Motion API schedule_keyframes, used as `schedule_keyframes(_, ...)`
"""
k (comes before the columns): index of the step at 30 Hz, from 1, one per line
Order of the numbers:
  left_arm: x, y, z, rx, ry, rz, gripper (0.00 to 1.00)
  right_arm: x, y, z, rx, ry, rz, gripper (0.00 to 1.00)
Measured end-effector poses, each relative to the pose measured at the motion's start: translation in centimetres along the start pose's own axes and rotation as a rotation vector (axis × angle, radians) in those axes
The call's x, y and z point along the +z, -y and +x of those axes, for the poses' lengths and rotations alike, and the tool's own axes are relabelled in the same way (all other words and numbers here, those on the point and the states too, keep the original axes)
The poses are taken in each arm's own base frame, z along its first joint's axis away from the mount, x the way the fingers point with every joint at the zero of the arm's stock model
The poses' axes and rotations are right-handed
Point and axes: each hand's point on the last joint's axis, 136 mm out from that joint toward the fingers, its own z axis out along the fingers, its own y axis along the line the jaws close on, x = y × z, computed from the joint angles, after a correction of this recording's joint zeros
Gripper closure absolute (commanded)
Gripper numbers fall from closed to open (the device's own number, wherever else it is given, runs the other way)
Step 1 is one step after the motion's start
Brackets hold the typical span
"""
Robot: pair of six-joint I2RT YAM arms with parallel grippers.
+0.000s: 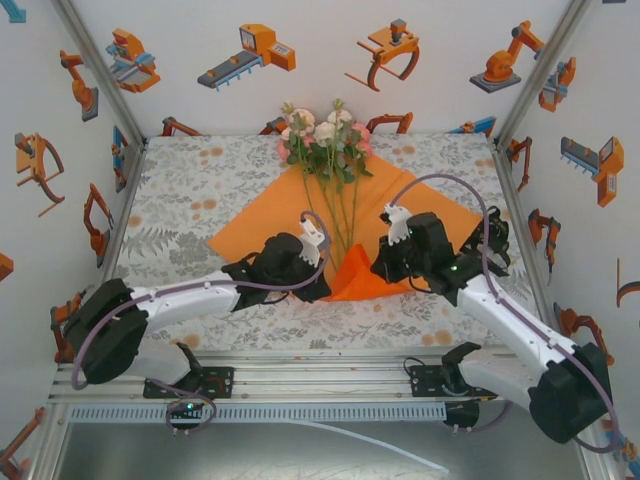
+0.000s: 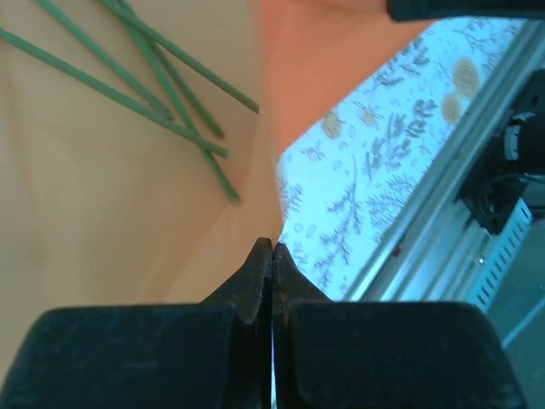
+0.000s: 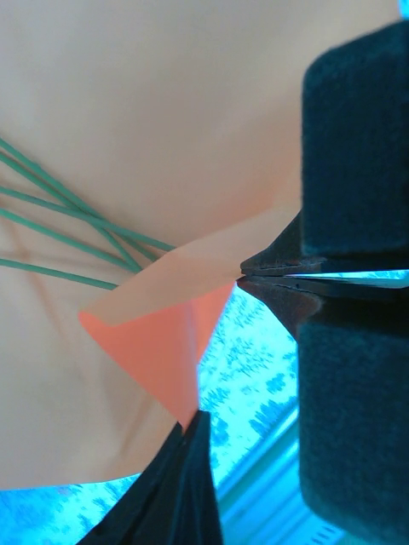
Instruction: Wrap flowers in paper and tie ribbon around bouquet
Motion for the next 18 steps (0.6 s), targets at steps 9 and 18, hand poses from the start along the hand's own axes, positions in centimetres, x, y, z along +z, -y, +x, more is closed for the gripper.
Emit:
schedule_keyframes(9,-2.0,-0.1,0.7,0.013,0.005,-0.065,1.00,0.3,0.4,0.6,0.032,-0.015,0.034,1.00)
schedule_keyframes(18,-0.4,-5.3,1.0,0.004,0.000,-0.250,1.00,4.6,2.8,-3.7,-0.056,-0.021,0.144,0.86)
